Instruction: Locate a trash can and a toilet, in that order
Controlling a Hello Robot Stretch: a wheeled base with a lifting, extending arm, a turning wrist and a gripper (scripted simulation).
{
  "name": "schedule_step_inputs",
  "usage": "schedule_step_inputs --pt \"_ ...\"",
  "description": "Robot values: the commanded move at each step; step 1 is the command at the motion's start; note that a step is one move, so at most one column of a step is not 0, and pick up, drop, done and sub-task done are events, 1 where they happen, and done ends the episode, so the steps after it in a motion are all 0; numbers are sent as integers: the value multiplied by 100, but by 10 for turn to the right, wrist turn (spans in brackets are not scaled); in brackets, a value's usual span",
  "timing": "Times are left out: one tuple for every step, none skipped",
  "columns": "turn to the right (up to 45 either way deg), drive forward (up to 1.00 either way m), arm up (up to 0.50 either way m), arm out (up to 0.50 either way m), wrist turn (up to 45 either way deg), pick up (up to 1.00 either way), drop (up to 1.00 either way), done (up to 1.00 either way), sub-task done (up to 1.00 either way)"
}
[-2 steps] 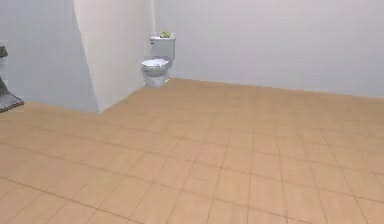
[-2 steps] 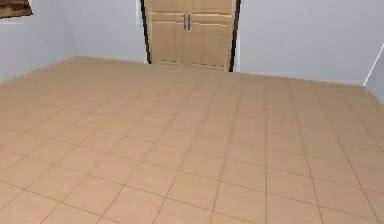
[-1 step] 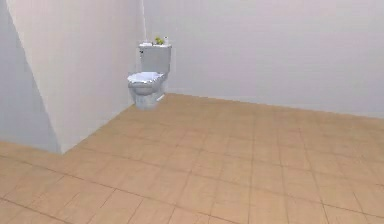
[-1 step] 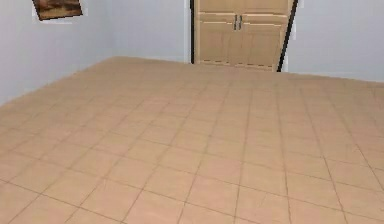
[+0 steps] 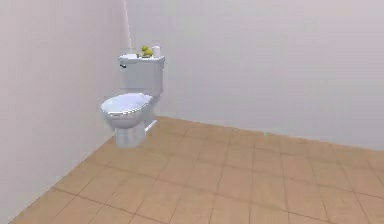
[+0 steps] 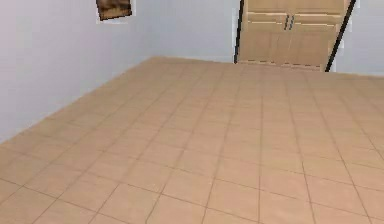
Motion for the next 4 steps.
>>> schedule_step_inputs --pt "0 100 0 0 0 0 0 0 0" --pt "0 40 0 0 0 0 0 0 0" --pt "-450 0 0 0 0 0 0 0 0" --pt "0 0 0 0 0 0 0 100 0"
